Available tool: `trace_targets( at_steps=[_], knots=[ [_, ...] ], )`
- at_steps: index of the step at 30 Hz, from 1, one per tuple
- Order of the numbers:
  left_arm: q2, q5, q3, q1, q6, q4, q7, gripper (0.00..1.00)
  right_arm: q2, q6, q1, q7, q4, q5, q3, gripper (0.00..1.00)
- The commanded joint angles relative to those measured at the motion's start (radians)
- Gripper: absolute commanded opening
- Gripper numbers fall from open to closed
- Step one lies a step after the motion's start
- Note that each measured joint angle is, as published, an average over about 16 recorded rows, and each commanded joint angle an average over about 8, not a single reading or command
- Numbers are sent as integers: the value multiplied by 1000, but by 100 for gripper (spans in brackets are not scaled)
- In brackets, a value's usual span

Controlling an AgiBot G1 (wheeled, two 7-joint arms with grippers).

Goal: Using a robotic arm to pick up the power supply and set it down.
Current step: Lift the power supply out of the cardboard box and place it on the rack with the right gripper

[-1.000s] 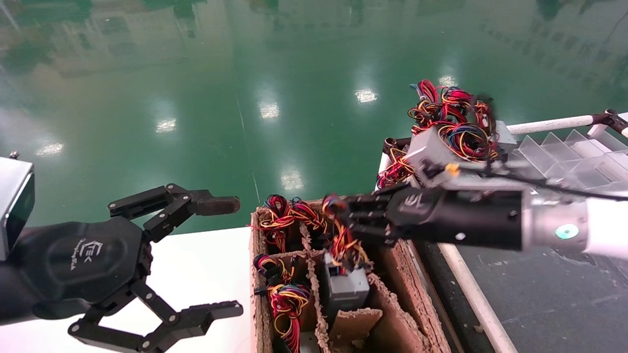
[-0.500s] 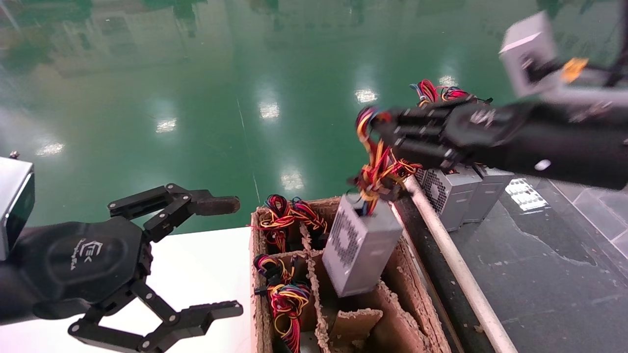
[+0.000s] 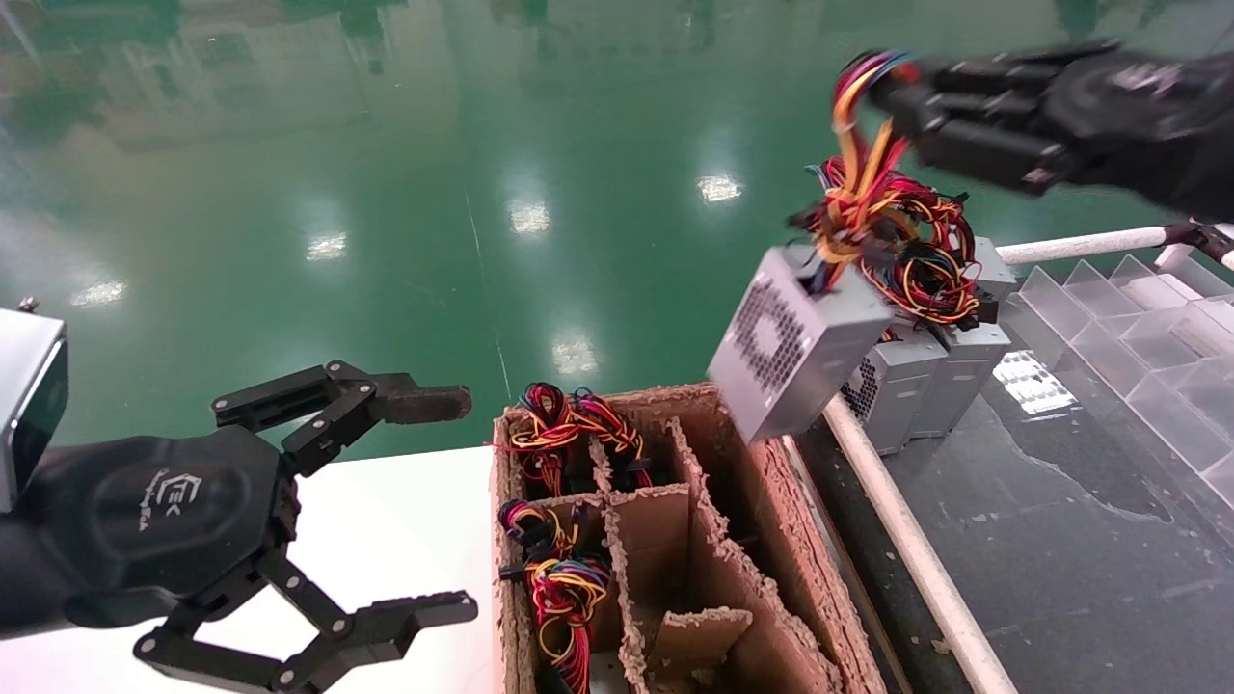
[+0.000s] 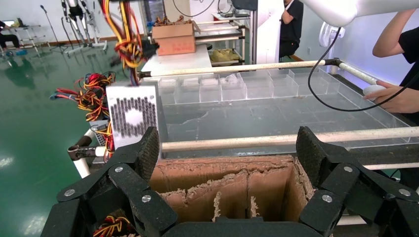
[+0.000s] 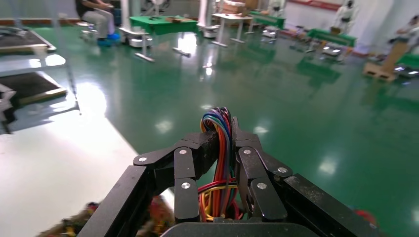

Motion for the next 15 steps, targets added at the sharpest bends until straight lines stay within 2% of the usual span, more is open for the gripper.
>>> trace_targets(
  at_steps=[1, 7, 15],
  knots=[
    [0, 0, 0, 0, 0, 0, 0, 100, 15, 4, 9, -10, -9, -4, 8, 0],
    [0, 0, 0, 0, 0, 0, 0, 100, 54, 10, 10, -48, -68, -18, 22, 0],
    [0, 0, 0, 0, 0, 0, 0, 100, 75, -35, 16, -90, -158, -20, 22, 0]
  ],
)
